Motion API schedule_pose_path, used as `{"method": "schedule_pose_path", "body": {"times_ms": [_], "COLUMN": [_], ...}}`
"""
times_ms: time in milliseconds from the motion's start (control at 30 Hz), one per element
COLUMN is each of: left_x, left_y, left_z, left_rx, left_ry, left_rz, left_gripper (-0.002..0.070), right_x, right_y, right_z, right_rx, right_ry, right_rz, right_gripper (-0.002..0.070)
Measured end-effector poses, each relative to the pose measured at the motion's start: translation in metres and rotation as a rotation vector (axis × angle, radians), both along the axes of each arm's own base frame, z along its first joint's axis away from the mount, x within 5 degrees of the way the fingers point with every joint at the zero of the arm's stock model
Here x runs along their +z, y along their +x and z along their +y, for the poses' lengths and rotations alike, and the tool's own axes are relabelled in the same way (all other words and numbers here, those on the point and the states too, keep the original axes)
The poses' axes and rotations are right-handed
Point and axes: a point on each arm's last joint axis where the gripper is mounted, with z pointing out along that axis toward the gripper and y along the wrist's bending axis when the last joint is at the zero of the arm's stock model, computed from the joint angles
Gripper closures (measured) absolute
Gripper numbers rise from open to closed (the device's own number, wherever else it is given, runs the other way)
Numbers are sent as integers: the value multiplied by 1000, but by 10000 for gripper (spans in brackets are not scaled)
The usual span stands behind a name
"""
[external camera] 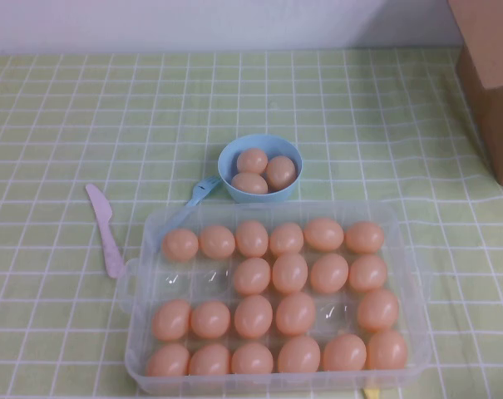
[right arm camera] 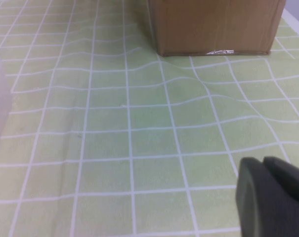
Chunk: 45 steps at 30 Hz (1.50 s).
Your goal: Take an egg out of the egg box
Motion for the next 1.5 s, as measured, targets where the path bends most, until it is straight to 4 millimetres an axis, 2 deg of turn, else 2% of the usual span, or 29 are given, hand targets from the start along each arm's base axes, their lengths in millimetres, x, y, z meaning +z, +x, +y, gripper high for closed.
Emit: {"method": "schedule_pose_path", "body": {"times_ms": [733, 833, 1067, 1200, 1500], "left_x": [2, 7, 32, 41, 44], "left_y": [1, 2, 4, 3, 2], "left_z": [0, -1, -2, -1, 0], "left_rx": [2, 16, 48, 36, 32], "left_ry": [-24, -98, -616, -675, -701], "left_rz": [-26, -75, -308, -406, -437], "left_gripper": [679, 680, 680, 680, 680], "right_x": [0, 0, 0, 0, 0], "right_y": [0, 0, 0, 0, 0], "right_z": [0, 0, 0, 0, 0], "right_rx": [0, 0, 0, -1, -1], "right_ry": [0, 0, 0, 2, 2], "right_rz": [0, 0, 0, 0, 0], "right_gripper": [694, 694, 694, 694, 694]}}
